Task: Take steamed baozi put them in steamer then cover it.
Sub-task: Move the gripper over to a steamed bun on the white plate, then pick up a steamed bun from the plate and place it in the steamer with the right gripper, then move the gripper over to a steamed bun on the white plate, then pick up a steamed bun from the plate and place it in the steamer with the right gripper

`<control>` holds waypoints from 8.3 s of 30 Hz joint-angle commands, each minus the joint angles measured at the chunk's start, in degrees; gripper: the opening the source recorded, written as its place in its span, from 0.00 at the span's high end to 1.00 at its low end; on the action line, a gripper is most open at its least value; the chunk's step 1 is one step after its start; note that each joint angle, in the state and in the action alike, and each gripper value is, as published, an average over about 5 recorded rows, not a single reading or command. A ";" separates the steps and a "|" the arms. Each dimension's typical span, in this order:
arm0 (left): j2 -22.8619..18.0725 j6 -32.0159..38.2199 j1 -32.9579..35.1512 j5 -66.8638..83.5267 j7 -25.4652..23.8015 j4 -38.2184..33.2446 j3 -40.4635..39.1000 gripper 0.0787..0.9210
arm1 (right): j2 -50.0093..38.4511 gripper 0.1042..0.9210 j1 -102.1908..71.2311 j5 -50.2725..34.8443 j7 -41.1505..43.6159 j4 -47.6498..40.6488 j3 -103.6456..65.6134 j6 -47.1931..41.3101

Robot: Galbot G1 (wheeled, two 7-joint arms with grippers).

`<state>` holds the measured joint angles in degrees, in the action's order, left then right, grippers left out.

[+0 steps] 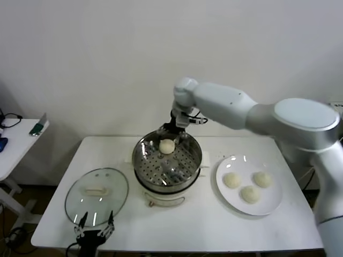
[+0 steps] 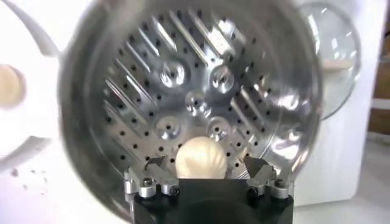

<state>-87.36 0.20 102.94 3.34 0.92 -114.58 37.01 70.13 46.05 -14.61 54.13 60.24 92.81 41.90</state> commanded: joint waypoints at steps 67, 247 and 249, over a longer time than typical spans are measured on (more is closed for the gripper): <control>0.42 -0.03 -1.84 -0.46 0.03 1.75 -1.03 0.12 | -21.38 0.38 10.08 -28.67 -3.07 18.44 7.83 -63.48; 0.02 -0.15 -0.31 -2.00 0.45 -0.45 -1.65 0.12 | 2.64 0.34 -11.80 19.49 -7.87 19.94 -5.11 -20.25; 0.04 -0.13 -0.31 -1.97 0.48 -0.47 -1.62 0.12 | 2.69 0.34 -11.64 19.74 -7.95 19.75 -5.11 -20.19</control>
<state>-87.39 0.03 102.59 1.31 1.38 -115.11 35.35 71.18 37.32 2.75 47.46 81.94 87.80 20.98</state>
